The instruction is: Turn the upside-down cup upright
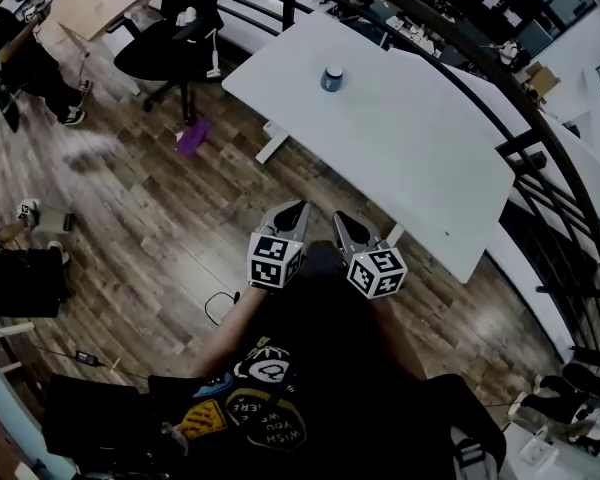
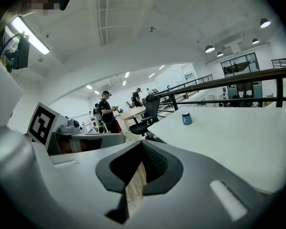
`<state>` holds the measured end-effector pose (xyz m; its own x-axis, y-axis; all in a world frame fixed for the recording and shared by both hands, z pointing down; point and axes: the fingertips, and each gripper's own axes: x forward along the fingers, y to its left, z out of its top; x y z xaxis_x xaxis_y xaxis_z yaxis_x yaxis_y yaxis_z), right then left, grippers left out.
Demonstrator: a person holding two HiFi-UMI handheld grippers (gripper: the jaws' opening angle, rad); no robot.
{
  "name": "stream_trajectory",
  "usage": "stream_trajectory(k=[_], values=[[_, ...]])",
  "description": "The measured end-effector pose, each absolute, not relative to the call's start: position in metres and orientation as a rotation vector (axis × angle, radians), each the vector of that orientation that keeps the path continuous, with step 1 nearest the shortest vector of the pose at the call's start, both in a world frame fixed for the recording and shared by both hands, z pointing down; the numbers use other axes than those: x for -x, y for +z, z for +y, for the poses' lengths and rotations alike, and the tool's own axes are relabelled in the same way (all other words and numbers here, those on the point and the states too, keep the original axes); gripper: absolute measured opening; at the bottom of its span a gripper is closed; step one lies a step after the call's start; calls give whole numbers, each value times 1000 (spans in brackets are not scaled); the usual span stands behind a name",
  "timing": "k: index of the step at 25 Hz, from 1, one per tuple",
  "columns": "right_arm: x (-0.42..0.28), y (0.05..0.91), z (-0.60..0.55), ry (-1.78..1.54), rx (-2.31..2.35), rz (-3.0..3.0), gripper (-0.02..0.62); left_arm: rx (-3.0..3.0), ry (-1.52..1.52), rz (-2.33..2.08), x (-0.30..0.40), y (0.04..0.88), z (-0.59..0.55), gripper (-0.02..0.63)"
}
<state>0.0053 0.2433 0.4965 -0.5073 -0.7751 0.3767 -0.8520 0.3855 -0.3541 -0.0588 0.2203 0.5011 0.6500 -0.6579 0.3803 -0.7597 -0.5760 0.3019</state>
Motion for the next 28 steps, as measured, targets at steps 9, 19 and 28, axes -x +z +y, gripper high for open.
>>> stream_trajectory(k=[9, 19, 28], values=[[2, 506, 187, 739, -1484, -2446, -5, -2428, 318, -1150, 82, 508, 165, 5], [-39, 530, 76, 749, -1496, -2401, -5, -2419, 389, -1157, 53, 524, 66, 5], [-83, 575, -69, 707, -1400, -2353, -5, -2332, 461, -1215, 29, 545, -46, 5]])
